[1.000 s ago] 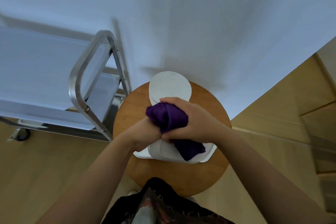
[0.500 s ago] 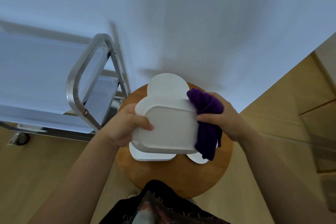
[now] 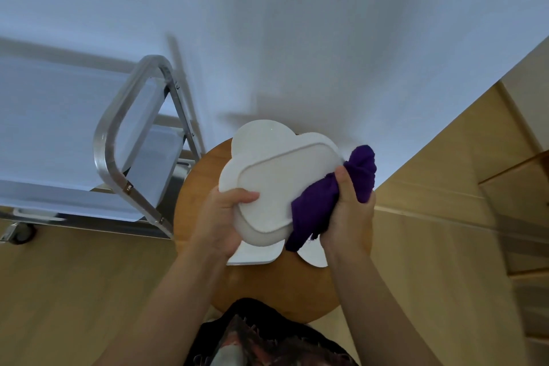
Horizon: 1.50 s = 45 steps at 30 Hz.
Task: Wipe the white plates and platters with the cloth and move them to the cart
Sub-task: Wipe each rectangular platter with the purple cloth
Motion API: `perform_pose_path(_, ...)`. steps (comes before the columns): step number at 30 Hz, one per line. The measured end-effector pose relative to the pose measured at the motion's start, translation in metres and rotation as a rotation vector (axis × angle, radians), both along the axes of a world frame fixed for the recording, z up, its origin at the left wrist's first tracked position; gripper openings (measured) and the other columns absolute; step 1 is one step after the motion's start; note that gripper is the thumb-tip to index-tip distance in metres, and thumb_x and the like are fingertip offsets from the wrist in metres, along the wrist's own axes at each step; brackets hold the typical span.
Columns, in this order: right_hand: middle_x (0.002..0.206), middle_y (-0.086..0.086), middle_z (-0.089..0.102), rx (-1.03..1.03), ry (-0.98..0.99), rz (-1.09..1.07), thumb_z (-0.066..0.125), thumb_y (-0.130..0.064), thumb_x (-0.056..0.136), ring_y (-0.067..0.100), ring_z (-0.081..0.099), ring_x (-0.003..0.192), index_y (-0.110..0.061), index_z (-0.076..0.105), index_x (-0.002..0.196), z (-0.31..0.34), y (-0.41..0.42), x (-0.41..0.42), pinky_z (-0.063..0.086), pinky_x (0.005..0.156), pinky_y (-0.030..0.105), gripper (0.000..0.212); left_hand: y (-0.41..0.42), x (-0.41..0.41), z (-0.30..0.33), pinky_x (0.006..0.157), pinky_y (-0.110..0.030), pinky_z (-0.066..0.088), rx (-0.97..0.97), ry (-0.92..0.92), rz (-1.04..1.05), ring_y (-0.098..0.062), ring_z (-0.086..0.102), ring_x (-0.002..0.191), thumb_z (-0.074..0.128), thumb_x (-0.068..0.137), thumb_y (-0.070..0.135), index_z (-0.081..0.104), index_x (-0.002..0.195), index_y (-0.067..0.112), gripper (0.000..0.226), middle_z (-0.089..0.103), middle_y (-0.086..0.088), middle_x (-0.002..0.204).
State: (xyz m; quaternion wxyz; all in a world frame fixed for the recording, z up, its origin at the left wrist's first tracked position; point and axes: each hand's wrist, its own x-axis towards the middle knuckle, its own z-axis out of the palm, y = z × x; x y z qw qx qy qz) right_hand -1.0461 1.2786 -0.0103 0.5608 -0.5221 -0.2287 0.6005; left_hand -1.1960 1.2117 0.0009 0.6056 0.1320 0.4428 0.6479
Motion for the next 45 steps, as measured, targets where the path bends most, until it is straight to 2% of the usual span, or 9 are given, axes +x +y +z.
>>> perform_pose_path(5,0.104,0.004,0.067,-0.111,0.034,0.013,0.075,-0.025,0.075,0.021,0.066,0.091,-0.017,0.052,0.124,0.002,0.003,-0.006,0.056,0.065,0.032,0.055,-0.003,0.033,0.000,0.076,-0.039,0.055,-0.085,0.019,0.089,-0.031,0.065,0.098,0.075,0.054,0.007,0.058,0.120,0.007,0.068,0.067,-0.015,0.111)
perform_pose_path(9,0.091,0.004,0.070,-0.037,-0.058,0.302,0.077,-0.027,0.070,0.024,0.067,0.085,-0.019,0.066,0.104,0.011,0.027,0.026,0.054,0.069,0.036,0.036,-0.005,0.007,0.011,0.082,-0.039,0.055,-0.045,-0.003,-0.221,-0.028,0.066,0.098,0.073,0.071,0.029,0.070,0.104,0.012,0.037,0.070,-0.012,0.107)
perform_pose_path(14,0.094,0.006,0.071,-0.013,-0.175,0.554,0.079,-0.023,0.064,0.019,0.069,0.078,-0.016,0.060,0.110,0.024,0.026,0.011,0.054,0.060,0.029,0.050,0.012,-0.004,0.016,0.075,-0.044,0.057,-0.250,-0.061,-0.379,-0.032,0.069,0.093,0.069,0.068,0.025,0.063,0.117,0.011,0.051,0.070,-0.015,0.108)
perform_pose_path(20,0.106,-0.006,0.064,0.105,-0.357,0.498,0.077,-0.025,0.074,0.002,0.065,0.082,-0.025,0.050,0.123,0.027,-0.005,-0.001,0.050,0.056,0.012,0.056,0.015,-0.010,0.010,0.061,-0.037,0.058,-0.105,-0.093,-0.216,-0.029,0.071,0.084,0.065,0.072,0.025,0.066,0.106,0.011,0.037,0.073,-0.013,0.098)
perform_pose_path(24,0.112,-0.006,0.060,0.085,-0.306,0.425,0.074,-0.023,0.076,0.015,0.061,0.100,-0.035,0.045,0.120,0.013,-0.031,-0.007,0.056,0.078,0.031,0.053,0.018,-0.015,0.011,0.062,-0.037,0.058,-0.058,-0.069,-0.162,-0.028,0.071,0.086,0.065,0.074,0.033,0.066,0.109,0.012,0.041,0.073,-0.012,0.100)
perform_pose_path(28,0.112,-0.005,0.059,0.061,-0.371,0.461,0.072,-0.014,0.077,0.018,0.058,0.103,-0.040,0.047,0.109,0.005,-0.040,0.001,0.055,0.085,0.039,0.049,0.015,-0.017,0.009,0.087,-0.049,0.053,-0.047,0.062,-0.110,-0.032,0.063,0.108,0.065,0.073,0.041,0.055,0.128,0.015,0.061,0.066,-0.012,0.119)
perform_pose_path(33,0.104,-0.018,0.060,0.319,-0.540,0.267,0.064,-0.003,0.069,0.003,0.057,0.097,-0.036,0.058,0.108,0.030,-0.014,0.007,0.051,0.077,0.021,0.051,0.012,-0.017,0.009,0.072,-0.033,0.058,-0.005,0.205,-0.170,-0.018,0.070,0.094,0.064,0.070,0.045,0.062,0.109,0.028,0.043,0.073,0.001,0.103)
perform_pose_path(39,0.122,-0.016,0.049,0.561,-0.666,0.722,0.061,-0.013,0.087,0.000,0.050,0.108,-0.030,0.045,0.134,0.057,0.005,-0.025,0.040,0.084,0.004,0.052,0.020,-0.002,0.016,0.078,-0.035,0.057,-0.004,0.273,-0.170,-0.019,0.070,0.094,0.052,0.075,0.060,0.069,0.099,0.030,0.042,0.073,-0.003,0.101)
perform_pose_path(45,0.117,-0.014,0.054,0.635,-0.686,0.792,0.067,-0.022,0.084,0.007,0.053,0.108,-0.028,0.048,0.127,0.028,-0.028,-0.033,0.051,0.089,0.024,0.048,0.031,-0.014,0.014,0.079,-0.042,0.057,-0.108,0.187,0.091,-0.027,0.069,0.095,0.046,0.084,0.063,0.066,0.104,0.019,0.052,0.073,-0.008,0.101)
